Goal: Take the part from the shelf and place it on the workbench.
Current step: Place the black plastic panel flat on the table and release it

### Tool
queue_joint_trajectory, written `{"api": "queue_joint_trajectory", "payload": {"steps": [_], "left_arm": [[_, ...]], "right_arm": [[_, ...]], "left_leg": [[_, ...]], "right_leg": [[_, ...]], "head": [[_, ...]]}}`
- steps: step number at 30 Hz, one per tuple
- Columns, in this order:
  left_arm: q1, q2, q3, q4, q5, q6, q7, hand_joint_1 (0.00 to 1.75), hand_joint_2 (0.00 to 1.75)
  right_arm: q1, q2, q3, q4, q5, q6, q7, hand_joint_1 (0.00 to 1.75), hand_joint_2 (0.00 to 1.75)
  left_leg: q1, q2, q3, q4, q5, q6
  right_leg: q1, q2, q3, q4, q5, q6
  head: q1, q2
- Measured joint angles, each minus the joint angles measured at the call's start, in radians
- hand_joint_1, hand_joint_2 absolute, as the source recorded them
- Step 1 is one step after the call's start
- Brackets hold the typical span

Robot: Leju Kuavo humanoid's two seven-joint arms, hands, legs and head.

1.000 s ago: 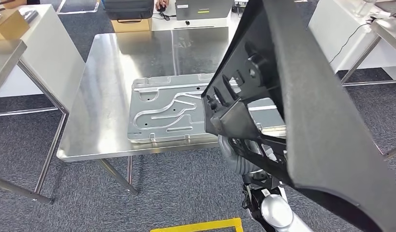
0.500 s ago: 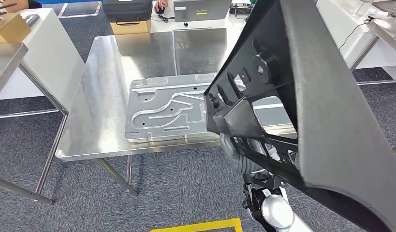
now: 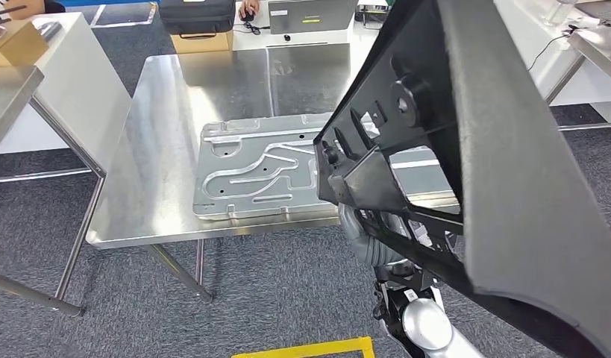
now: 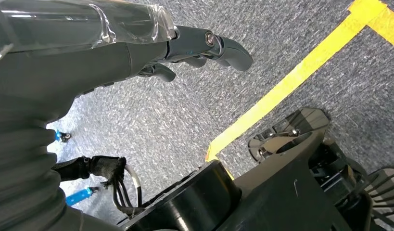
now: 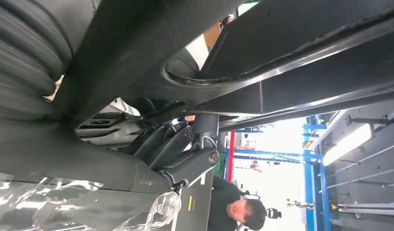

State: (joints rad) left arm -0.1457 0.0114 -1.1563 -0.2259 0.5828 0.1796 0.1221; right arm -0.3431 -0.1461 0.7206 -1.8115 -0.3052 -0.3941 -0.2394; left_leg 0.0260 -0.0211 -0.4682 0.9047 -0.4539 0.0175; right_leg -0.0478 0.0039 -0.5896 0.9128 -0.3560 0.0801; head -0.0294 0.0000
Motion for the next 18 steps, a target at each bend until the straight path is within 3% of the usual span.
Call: {"api": "queue_joint_trajectory", "payload": {"steps": [2,4,6,7,8,10,11,13,14,16,18], "left_arm": [[0.000,0.001,0.000,0.000,-0.001,-0.006,-0.001,0.00,1.75],[0.001,0.002,0.000,0.000,-0.002,-0.013,-0.001,0.00,1.75],[0.001,0.002,0.000,0.000,-0.002,-0.015,-0.001,0.00,1.75],[0.001,0.002,0.000,0.000,-0.003,-0.015,-0.001,0.00,1.75],[0.001,0.003,0.000,0.000,-0.003,-0.016,-0.001,0.00,1.75],[0.000,0.006,0.000,0.001,-0.003,-0.015,-0.001,0.00,1.75],[-0.001,0.009,0.000,0.001,-0.003,-0.015,-0.001,0.00,1.75],[-0.003,0.014,-0.001,0.003,-0.002,-0.016,-0.003,0.00,1.75],[-0.004,0.013,-0.001,0.003,-0.002,-0.016,-0.004,0.00,1.75],[-0.006,0.013,-0.001,0.003,-0.003,-0.017,-0.006,0.00,1.75],[-0.009,0.012,-0.001,0.002,-0.002,-0.017,-0.009,0.00,1.75]], "right_arm": [[-0.005,0.005,0.000,0.001,0.001,0.002,-0.002,1.75,1.75],[-0.008,0.008,0.000,0.002,0.003,0.004,-0.005,1.75,1.75],[-0.007,0.008,0.001,0.005,0.004,0.006,-0.007,1.75,1.75],[-0.005,0.009,0.001,0.007,0.004,0.006,-0.009,1.75,1.75],[-0.005,0.009,0.001,0.009,0.004,0.006,-0.010,1.75,1.75],[-0.006,0.010,0.001,0.011,0.004,0.006,-0.012,1.75,1.75],[-0.006,0.011,0.001,0.012,0.005,0.007,-0.013,1.75,1.75],[-0.005,0.014,0.002,0.013,0.007,0.008,-0.014,1.75,1.75],[-0.005,0.015,0.002,0.013,0.008,0.009,-0.014,1.75,1.75],[-0.006,0.016,0.002,0.013,0.011,0.009,-0.014,1.75,1.75],[-0.008,0.018,0.002,0.013,0.013,0.009,-0.013,1.75,1.75]], "left_leg": [[0.006,0.003,0.019,-0.033,0.018,0.014],[0.009,0.006,0.032,-0.050,0.025,0.019],[0.011,0.006,0.036,-0.049,0.021,0.017],[0.014,0.004,0.039,-0.048,0.017,0.012],[0.020,0.002,0.042,-0.045,0.011,0.005],[0.028,-0.002,0.045,-0.028,-0.011,-0.020],[0.031,-0.003,0.043,-0.016,-0.025,-0.032],[0.028,-0.003,0.039,-0.006,-0.042,-0.048],[0.031,-0.003,0.041,-0.007,-0.046,-0.050],[0.035,0.002,0.039,0.007,-0.056,-0.051],[0.032,0.009,-0.011,0.109,-0.098,-0.046]], "right_leg": [[0.003,-0.001,-0.013,0.031,-0.021,0.002],[0.007,-0.001,-0.071,0.154,-0.079,0.000],[0.005,-0.001,-0.135,0.280,-0.120,0.003],[0.001,-0.001,-0.143,0.293,-0.114,0.008],[-0.004,-0.002,-0.130,0.263,-0.089,0.013],[-0.015,-0.003,-0.063,0.135,-0.033,0.031],[-0.018,0.000,-0.037,0.086,-0.023,0.030],[-0.016,0.008,-0.025,0.065,-0.041,0.011],[-0.014,0.010,-0.029,0.071,-0.046,-0.005],[-0.009,0.010,-0.029,0.079,-0.056,-0.025],[-0.002,0.008,-0.023,0.080,-0.063,-0.039]], "head": [[0.002,0.000],[0.005,0.000],[0.005,0.000],[0.005,0.000],[0.005,0.000],[0.006,0.000],[0.008,0.000],[0.009,0.000],[0.007,0.000],[0.002,0.000],[-0.002,0.000]]}}
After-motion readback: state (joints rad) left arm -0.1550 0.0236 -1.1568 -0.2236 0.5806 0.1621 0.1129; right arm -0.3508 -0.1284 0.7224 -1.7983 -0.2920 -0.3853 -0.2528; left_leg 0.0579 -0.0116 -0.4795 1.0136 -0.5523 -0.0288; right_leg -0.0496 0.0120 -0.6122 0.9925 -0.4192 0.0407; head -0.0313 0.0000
